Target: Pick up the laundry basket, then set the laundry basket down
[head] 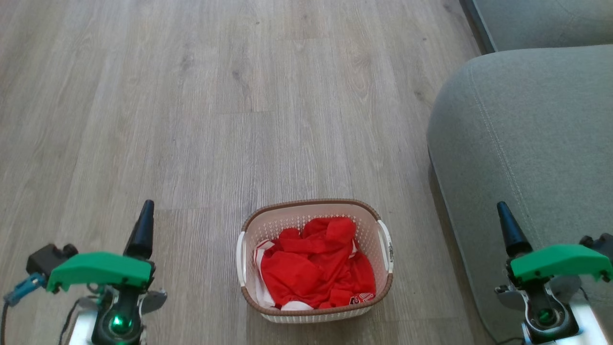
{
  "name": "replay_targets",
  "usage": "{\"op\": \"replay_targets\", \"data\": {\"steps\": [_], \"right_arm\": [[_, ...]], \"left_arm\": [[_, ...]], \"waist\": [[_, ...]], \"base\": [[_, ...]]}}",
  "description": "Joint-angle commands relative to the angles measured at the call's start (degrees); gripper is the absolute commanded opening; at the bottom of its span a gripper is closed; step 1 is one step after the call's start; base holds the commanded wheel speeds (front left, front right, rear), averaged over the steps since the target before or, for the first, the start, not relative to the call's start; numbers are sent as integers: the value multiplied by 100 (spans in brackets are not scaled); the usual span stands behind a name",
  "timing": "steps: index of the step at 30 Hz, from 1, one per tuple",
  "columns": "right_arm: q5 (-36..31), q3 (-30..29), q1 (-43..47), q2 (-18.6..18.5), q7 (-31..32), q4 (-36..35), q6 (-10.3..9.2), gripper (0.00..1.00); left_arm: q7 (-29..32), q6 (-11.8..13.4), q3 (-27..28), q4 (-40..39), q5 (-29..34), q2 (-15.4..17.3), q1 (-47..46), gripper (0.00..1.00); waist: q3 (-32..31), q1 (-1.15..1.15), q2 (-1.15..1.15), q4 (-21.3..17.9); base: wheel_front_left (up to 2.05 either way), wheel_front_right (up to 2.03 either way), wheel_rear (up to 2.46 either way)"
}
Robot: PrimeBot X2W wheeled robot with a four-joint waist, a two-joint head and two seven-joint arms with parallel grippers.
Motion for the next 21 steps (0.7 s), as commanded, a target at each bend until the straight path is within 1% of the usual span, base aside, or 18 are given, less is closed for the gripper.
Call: {"op": "replay_targets", "data": {"steps": [1,9,21], "right_arm": [[-210,57,-404,-160,-95,-161,-3,100],[-967,177,-510,-232,-246,-47,-3,100],[-1709,475,-625,-355,-446,78,-4,100]], "left_arm": [[-74,9,16,-163,169,189,-402,100],[-227,-36,-190,-33,743,328,-484,100],[-431,-23,-322,132,1379,408,-550,100]], "waist": [[-4,0,0,0],[-34,0,0,-2],[-63,0,0,11]], "base": [[0,0,0],[0,0,0],[0,0,0]]}}
